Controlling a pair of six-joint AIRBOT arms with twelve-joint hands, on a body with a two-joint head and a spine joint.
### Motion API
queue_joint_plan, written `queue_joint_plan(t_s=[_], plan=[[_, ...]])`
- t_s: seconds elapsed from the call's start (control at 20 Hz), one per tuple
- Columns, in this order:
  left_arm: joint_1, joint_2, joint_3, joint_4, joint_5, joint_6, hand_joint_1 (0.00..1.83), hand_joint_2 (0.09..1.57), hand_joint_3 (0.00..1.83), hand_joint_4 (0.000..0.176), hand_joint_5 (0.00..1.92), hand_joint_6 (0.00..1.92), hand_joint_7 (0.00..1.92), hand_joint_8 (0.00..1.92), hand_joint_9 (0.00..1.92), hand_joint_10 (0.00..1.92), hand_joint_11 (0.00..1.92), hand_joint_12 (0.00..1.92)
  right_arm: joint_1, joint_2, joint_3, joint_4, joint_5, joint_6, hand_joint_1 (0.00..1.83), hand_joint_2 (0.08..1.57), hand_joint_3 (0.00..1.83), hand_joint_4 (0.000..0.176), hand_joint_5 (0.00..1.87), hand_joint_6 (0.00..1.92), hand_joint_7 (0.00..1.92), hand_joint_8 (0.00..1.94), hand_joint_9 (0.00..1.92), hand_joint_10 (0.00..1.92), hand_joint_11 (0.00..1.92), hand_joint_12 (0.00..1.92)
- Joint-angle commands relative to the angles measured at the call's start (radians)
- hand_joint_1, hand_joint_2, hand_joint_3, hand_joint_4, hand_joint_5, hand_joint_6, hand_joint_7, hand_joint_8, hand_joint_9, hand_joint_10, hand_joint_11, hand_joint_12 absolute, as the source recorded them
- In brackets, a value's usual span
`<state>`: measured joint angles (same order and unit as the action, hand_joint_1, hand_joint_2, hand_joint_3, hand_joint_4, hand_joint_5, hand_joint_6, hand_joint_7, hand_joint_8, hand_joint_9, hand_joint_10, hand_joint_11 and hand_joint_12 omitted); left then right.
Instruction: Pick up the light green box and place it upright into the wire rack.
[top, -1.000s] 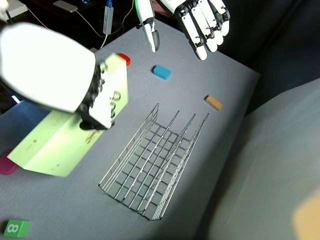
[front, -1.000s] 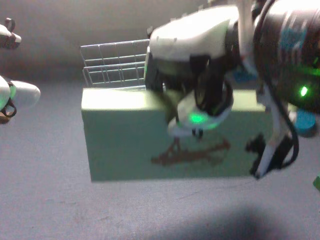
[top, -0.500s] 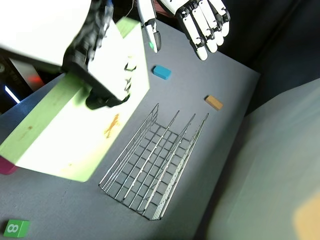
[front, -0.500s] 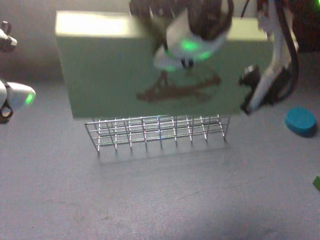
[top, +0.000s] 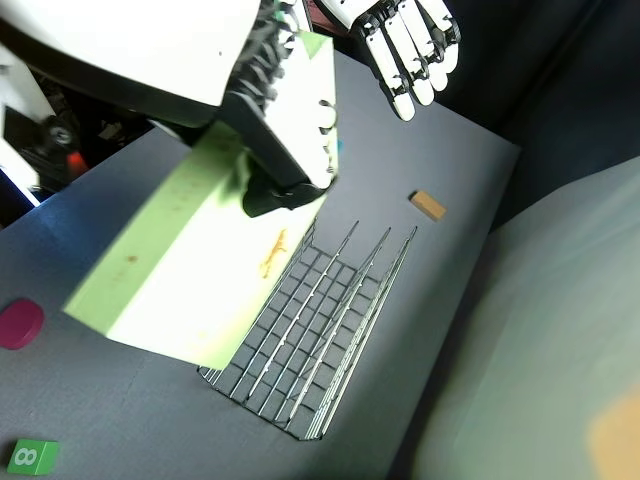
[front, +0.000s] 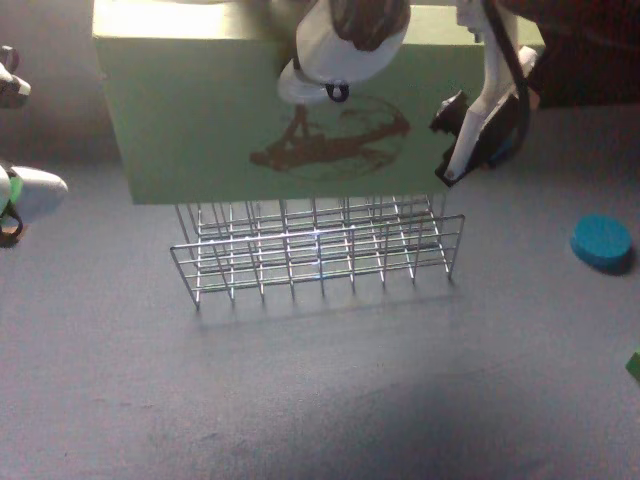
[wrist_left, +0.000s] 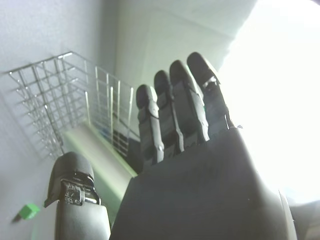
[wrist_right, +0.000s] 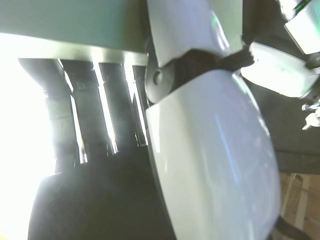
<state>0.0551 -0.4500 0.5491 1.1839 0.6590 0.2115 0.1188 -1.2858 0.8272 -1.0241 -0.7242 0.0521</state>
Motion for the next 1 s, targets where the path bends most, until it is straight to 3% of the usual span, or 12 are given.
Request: queue_joint_plan(t_s=[0.0, 0.05, 0.1, 0.15, 0.4, 0.45, 0.5, 0.7, 0.75, 0.95], plan=[[-0.007, 0.002, -0.004, 0.065, -0.020, 0.003, 0.14, 1.18, 0.00, 0.006, 0.40, 0.00, 0.35, 0.00, 0.30, 0.00, 0.00, 0.78, 0.000, -0.009, 0.007, -0.082, 0.057, 0.014, 1.22, 1.16, 0.00, 0.000, 0.87, 1.02, 0.95, 1.24, 0.75, 1.22, 0.66, 1.55], [-0.007, 0.002, -0.005, 0.065, -0.020, 0.003, 0.14, 1.19, 0.00, 0.006, 0.40, 0.00, 0.35, 0.00, 0.30, 0.00, 0.00, 0.78, -0.011, -0.017, 0.015, -0.088, 0.058, 0.015, 1.22, 1.16, 0.00, 0.000, 0.88, 1.01, 0.94, 1.24, 0.77, 1.23, 0.66, 1.54], [-0.007, 0.002, -0.004, 0.065, -0.020, 0.003, 0.14, 1.19, 0.00, 0.006, 0.40, 0.00, 0.35, 0.00, 0.30, 0.00, 0.00, 0.78, -0.020, -0.023, 0.020, -0.094, 0.061, 0.015, 1.33, 1.18, 0.00, 0.000, 0.83, 1.01, 0.92, 1.19, 0.74, 1.48, 0.66, 1.54], [-0.008, 0.002, -0.004, 0.065, -0.020, 0.003, 0.14, 1.19, 0.00, 0.006, 0.40, 0.00, 0.35, 0.00, 0.30, 0.00, 0.00, 0.78, -0.031, -0.029, 0.028, -0.099, 0.062, 0.021, 1.35, 1.18, 0.00, 0.000, 0.82, 1.01, 0.91, 1.18, 0.74, 1.53, 0.66, 1.54], [-0.010, 0.002, -0.005, 0.065, -0.020, 0.003, 0.14, 1.19, 0.00, 0.005, 0.40, 0.00, 0.35, 0.00, 0.31, 0.00, 0.00, 0.79, -0.073, -0.067, 0.078, -0.103, 0.063, 0.037, 1.35, 1.18, 0.00, 0.000, 0.81, 1.05, 0.91, 1.14, 0.75, 1.54, 0.66, 1.58], [-0.011, 0.002, -0.004, 0.065, -0.020, 0.003, 0.14, 1.19, 0.00, 0.005, 0.40, 0.00, 0.35, 0.00, 0.32, 0.01, 0.00, 0.79, -0.080, -0.072, 0.085, -0.103, 0.063, 0.038, 1.24, 1.16, 0.00, 0.000, 0.86, 1.04, 0.93, 1.21, 0.76, 1.32, 0.68, 1.56], [-0.011, 0.002, -0.005, 0.065, -0.020, 0.002, 0.14, 1.19, 0.00, 0.006, 0.40, 0.00, 0.36, 0.00, 0.32, 0.01, 0.00, 0.79, -0.087, -0.079, 0.093, -0.104, 0.060, 0.040, 1.22, 1.16, 0.00, 0.000, 0.88, 1.02, 0.94, 1.23, 0.78, 1.24, 0.69, 1.55], [-0.011, 0.002, -0.005, 0.057, -0.020, 0.001, 0.13, 1.19, 0.00, 0.005, 0.41, 0.00, 0.37, 0.01, 0.33, 0.01, 0.00, 0.80, -0.119, -0.116, 0.134, -0.136, 0.046, 0.070, 1.23, 1.14, 0.00, 0.000, 0.91, 0.95, 0.96, 1.21, 0.81, 1.21, 0.71, 1.55], [-0.011, 0.002, -0.005, 0.057, -0.020, 0.001, 0.13, 1.19, 0.00, 0.004, 0.41, 0.00, 0.37, 0.01, 0.34, 0.01, 0.00, 0.81, -0.123, -0.121, 0.139, -0.136, 0.044, 0.070, 1.33, 1.17, 0.00, 0.000, 0.85, 0.97, 0.93, 1.16, 0.76, 1.47, 0.68, 1.56], [-0.013, 0.002, -0.006, 0.057, -0.020, 0.001, 0.13, 1.19, 0.00, 0.005, 0.41, 0.00, 0.37, 0.00, 0.33, 0.00, 0.00, 0.82, -0.155, -0.151, 0.170, -0.153, 0.027, 0.083, 1.35, 1.18, 0.00, 0.000, 0.83, 1.00, 0.91, 1.15, 0.75, 1.54, 0.68, 1.58]])
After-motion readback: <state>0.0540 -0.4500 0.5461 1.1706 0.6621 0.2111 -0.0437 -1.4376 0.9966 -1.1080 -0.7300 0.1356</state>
